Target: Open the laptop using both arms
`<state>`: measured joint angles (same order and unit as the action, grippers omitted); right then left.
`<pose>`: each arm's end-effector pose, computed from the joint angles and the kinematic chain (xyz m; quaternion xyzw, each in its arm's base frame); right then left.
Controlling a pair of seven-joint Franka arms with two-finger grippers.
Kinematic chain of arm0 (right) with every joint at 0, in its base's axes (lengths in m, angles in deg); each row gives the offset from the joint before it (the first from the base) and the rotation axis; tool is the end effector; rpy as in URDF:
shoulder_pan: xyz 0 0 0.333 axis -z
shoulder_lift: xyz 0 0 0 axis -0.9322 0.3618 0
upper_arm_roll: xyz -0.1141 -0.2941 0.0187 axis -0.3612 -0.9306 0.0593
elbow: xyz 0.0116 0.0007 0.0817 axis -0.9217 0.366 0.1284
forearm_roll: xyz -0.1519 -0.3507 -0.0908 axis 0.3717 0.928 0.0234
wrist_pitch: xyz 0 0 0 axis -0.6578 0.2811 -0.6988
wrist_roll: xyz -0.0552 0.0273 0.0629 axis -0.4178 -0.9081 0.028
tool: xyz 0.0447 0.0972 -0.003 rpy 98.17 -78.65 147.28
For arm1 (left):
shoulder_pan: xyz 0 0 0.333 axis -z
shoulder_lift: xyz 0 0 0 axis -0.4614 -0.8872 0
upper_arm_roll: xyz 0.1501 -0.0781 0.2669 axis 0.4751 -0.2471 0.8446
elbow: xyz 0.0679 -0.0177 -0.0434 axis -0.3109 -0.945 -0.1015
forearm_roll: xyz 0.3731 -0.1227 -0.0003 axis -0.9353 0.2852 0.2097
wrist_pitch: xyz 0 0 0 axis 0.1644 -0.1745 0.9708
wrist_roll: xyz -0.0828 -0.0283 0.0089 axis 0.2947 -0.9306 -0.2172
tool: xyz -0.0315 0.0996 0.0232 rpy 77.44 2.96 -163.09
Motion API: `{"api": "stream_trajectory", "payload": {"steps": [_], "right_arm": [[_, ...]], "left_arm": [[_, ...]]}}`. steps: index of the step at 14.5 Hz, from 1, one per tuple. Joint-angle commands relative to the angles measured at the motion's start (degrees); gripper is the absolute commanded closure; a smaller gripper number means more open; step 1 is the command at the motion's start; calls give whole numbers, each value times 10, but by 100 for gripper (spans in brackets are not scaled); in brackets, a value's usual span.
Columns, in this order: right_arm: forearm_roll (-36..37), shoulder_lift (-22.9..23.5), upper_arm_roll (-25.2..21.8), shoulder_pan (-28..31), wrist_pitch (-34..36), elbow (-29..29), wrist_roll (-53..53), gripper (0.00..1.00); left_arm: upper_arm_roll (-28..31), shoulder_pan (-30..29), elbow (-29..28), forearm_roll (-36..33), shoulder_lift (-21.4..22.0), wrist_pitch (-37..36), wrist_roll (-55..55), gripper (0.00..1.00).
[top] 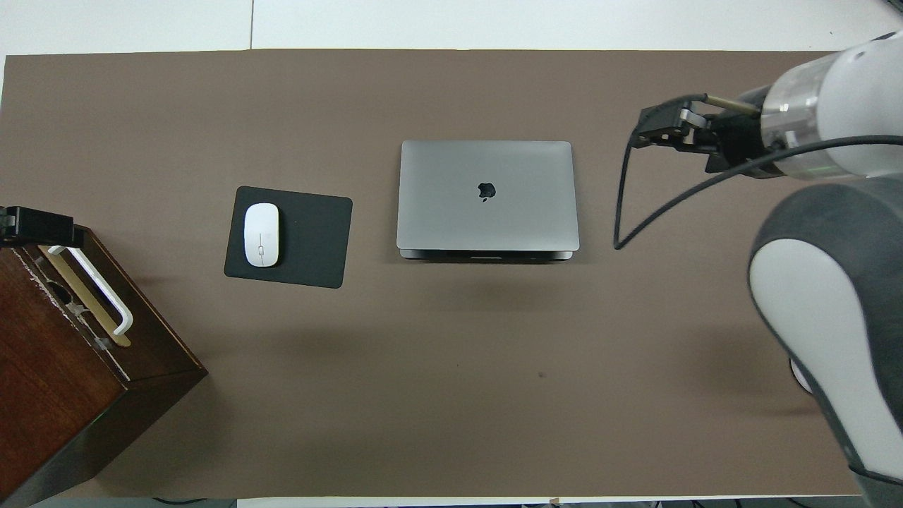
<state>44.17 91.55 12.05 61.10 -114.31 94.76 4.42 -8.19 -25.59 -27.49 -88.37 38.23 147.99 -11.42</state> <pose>0.5966 0.1379 0.6107 -0.9766 0.1554 -0.1005 0.1099 0.5279 0.0078 0.6215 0.9997 -0.0134 0.0176 0.0086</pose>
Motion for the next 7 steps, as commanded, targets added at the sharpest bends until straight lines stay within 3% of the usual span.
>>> {"api": "stream_trajectory", "payload": {"steps": [1, 2, 3, 7], "right_arm": [[-12, 58, 17, -8, -82, -29, -65, 0], [-12, 69, 18, -21, -112, -31, -85, 0], [-12, 78, 18, -36, -148, -31, -113, 0], [16, 155, 14, -134, -364, -32, -258, 0]], "left_arm": [[-1, 1, -22, -8, 5, 45, 22, 35], [-1, 1, -31, -8, 12, 49, 21, 76], [-2, 1, -32, -8, 13, 51, 22, 100], [-3, 3, -34, -7, 14, 50, 22, 100]]}}
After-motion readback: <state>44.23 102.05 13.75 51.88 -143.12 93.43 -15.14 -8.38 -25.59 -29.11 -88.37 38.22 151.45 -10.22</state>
